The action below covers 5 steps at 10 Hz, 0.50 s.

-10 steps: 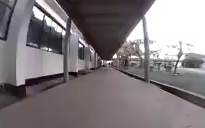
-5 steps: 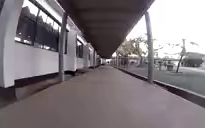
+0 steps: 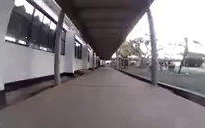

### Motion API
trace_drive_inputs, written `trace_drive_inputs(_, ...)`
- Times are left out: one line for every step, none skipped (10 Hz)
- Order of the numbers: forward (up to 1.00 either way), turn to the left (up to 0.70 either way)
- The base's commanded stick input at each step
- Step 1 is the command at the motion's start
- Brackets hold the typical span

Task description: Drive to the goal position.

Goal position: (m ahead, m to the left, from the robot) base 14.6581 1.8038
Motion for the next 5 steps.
trace_drive_inputs(0.70,0.00)
trace_drive_inputs(0.70,0.00)
trace_drive_inputs(0.70,0.00)
trace_drive_inputs(0.70,0.00)
trace_drive_inputs(0.70,0.00)
